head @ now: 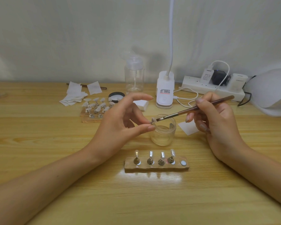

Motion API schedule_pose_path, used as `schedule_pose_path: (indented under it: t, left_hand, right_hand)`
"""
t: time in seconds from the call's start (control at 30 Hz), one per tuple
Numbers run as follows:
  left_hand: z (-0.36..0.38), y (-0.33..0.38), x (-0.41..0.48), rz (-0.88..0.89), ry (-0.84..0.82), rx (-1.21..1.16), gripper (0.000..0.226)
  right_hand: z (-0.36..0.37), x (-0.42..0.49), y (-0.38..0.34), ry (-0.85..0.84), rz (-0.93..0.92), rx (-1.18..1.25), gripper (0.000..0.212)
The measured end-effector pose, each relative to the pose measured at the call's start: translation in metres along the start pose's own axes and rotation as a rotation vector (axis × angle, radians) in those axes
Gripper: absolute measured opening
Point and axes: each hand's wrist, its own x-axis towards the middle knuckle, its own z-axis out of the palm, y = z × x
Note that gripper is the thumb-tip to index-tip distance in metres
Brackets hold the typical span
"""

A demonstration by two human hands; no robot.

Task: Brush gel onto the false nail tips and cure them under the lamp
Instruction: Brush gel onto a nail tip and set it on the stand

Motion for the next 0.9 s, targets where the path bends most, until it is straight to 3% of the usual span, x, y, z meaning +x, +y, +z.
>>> schedule_pose_path:
  t: [0.2, 0.5, 0.9]
  left_hand:
    - [0.0004, 0.0017, -0.0003, -0.010, -0.001, -0.002, 0.057]
    - [0.0016, 0.0054, -0.0007, -0.034, 0.008, -0.009, 0.057]
    - [0.0020, 0.0061, -0.0006, -0.044, 0.009, -0.018, 0.058]
  right_hand:
    - [0.0030, -0.0010, -0.0019, -0.085, -0.038, 0.010, 0.022]
    - [-0.0003, -0.0007, 0.0005, -0.013, -0.029, -0.028, 0.028]
    - [0.0020, -0.0034, -0.0013, -0.056, -0.091, -0.054, 0.022]
